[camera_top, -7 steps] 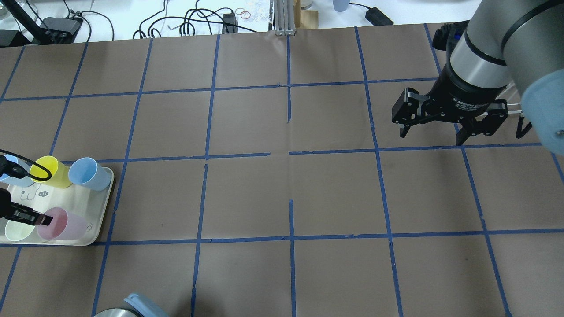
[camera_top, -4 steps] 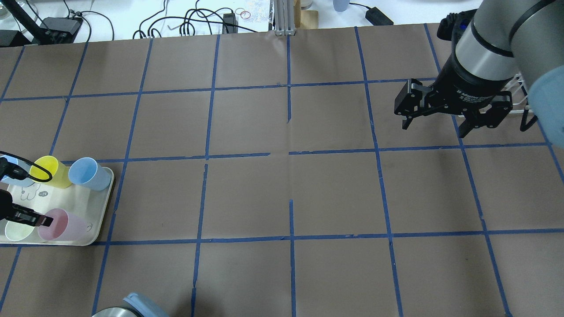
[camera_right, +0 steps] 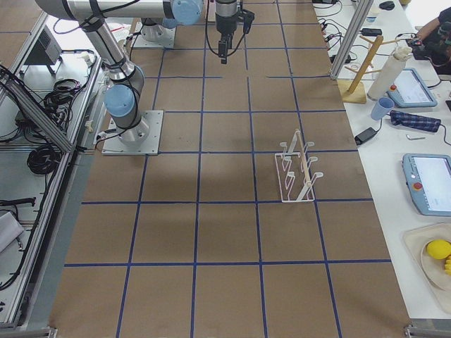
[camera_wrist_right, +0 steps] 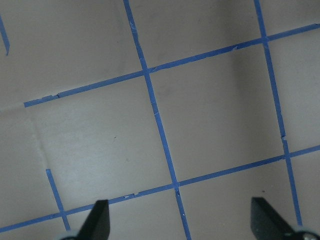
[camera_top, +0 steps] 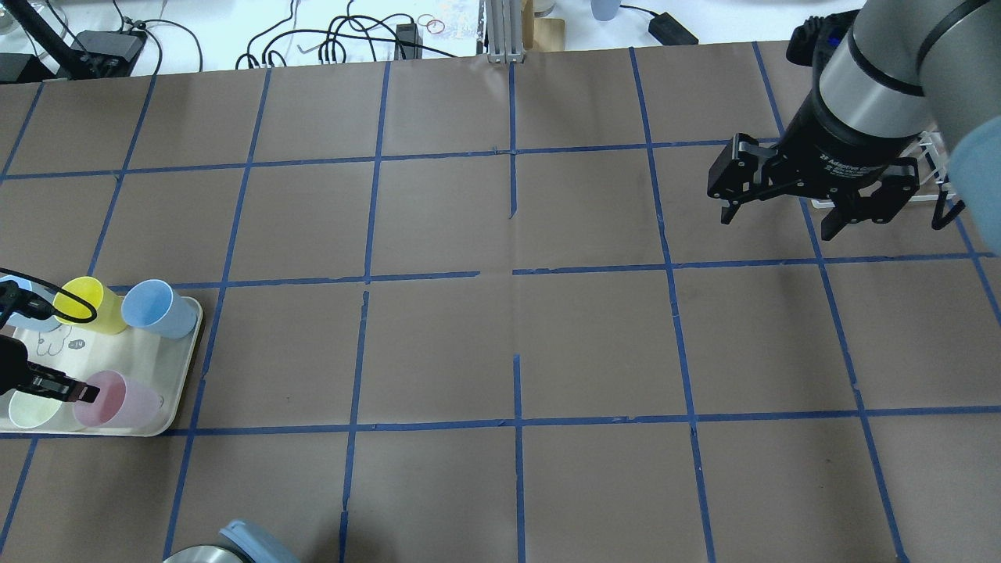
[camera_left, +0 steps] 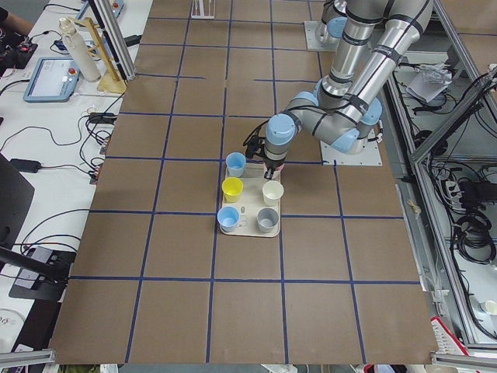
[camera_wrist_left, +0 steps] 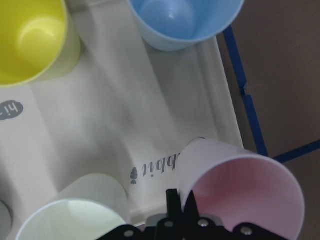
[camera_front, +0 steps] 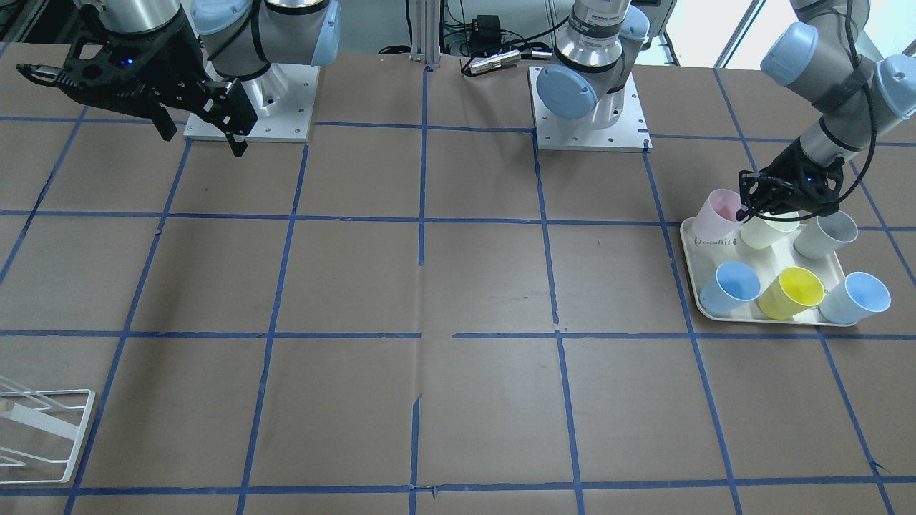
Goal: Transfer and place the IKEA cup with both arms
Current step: 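Set the pink cup upright in the tray's empty slot and open the left gripper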
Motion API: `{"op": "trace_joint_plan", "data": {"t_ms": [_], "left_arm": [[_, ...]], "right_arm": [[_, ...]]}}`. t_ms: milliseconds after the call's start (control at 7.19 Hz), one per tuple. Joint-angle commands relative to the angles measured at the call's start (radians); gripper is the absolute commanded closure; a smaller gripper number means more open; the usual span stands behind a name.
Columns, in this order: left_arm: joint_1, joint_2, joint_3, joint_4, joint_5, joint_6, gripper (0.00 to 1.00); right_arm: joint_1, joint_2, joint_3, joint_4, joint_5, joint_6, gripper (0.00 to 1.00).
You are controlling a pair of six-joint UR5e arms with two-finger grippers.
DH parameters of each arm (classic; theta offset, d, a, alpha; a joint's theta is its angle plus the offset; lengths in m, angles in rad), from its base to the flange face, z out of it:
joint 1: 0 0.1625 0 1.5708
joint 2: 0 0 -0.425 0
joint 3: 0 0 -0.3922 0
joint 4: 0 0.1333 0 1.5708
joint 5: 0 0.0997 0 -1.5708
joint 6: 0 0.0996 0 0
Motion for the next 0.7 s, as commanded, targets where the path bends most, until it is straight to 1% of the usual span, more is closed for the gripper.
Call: {"op": "trace_joint_plan", "data": {"t_ms": [0,139,278,556], "left_arm": [[0.000,-0.014,0.000,0.000,0.000,0.000,1.00],[0.000,-0.014,-0.002,-0.002,0.002,0.000,1.00],[0.000,-0.014,-0.002,-0.002,0.000,0.000,1.00],[0.000,-0.014,-0.002,-0.005,0.000,0.001,1.00]], "right_arm": [[-0.001,-0.008,0.001,0.010,0.003,-0.002,0.00],[-0.001,-0.008,0.001,0.016,0.012,-0.005,0.00],[-0.001,-0.009,0.001,0.017,0.044,-0.006,0.00],[-0.001,-0.009,0.001,0.031,0.052,-0.008,0.00]]}}
